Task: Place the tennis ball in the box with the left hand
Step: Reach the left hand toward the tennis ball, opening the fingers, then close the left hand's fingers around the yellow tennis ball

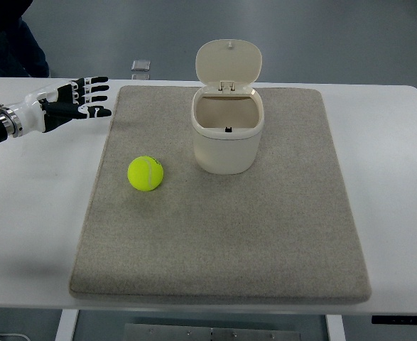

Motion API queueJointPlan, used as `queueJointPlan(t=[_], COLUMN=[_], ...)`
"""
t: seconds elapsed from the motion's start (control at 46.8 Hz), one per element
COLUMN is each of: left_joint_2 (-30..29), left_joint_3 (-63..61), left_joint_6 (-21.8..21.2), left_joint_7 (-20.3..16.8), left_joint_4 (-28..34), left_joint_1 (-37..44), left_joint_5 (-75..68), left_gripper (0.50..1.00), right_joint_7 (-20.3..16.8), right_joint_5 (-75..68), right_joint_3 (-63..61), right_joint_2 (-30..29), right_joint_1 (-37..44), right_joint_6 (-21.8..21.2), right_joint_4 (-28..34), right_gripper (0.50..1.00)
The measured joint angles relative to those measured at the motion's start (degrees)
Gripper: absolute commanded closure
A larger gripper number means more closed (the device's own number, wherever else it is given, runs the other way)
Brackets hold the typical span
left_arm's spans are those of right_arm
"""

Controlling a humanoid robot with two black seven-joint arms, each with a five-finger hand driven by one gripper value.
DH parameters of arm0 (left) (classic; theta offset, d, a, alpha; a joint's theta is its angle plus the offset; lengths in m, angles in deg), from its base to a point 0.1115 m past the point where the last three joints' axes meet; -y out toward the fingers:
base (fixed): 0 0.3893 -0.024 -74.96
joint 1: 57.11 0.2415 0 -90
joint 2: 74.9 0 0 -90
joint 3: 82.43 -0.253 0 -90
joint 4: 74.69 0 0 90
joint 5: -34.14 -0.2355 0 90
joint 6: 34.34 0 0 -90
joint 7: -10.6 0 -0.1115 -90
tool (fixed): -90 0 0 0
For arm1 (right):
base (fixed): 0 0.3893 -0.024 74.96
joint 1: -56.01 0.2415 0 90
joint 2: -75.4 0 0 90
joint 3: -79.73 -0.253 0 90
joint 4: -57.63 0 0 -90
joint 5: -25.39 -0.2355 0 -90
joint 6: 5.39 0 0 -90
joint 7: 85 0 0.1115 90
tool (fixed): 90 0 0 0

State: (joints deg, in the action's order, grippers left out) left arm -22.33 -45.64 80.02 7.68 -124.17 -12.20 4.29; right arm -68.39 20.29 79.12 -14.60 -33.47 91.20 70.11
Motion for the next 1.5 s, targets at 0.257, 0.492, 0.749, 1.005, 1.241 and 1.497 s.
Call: queueJointPlan(t=[0.257, 0.492, 0.749, 1.005, 1.241, 1.497], left_joint_2=[-6.52, -8.43, -8.40, -7.59, -5.20, -3.49], left_joint_3=[-0.38, -0.49, -1.95, -5.97, -7.28, -7.34], left_joint_6=[-0.17, -0.62, -0.99, -8.08, -10.74, -10.74], left_joint_7=[-8.95, -13.24, -18.69, -19.61, -19.54, -19.49], left_joint_4=[-10.17, -17.42, -23.70, -25.32, -25.31, -24.97], left_joint_1=[0.13, 0.50, 0.65, 0.69, 0.71, 0.70], left_joint_5=[-21.22, -37.10, -54.96, -65.86, -70.14, -71.17], left_gripper=[0.510, 0.510, 0.519, 0.527, 0.559, 0.686], right_joint_7=[-0.02, -0.02, -0.02, -0.03, 0.00, -0.01], right_joint_5=[0.00, 0.00, 0.00, 0.00, 0.00, 0.00], right_joint_3=[0.00, 0.00, 0.00, 0.00, 0.00, 0.00], right_joint_2=[0.00, 0.00, 0.00, 0.00, 0.00, 0.00], right_joint_1=[0.00, 0.00, 0.00, 0.00, 0.00, 0.00], right_joint_6=[0.00, 0.00, 0.00, 0.00, 0.00, 0.00], right_joint_4=[0.00, 0.00, 0.00, 0.00, 0.00, 0.00], right_gripper=[0.562, 0.562, 0.562, 0.562, 0.562, 0.562])
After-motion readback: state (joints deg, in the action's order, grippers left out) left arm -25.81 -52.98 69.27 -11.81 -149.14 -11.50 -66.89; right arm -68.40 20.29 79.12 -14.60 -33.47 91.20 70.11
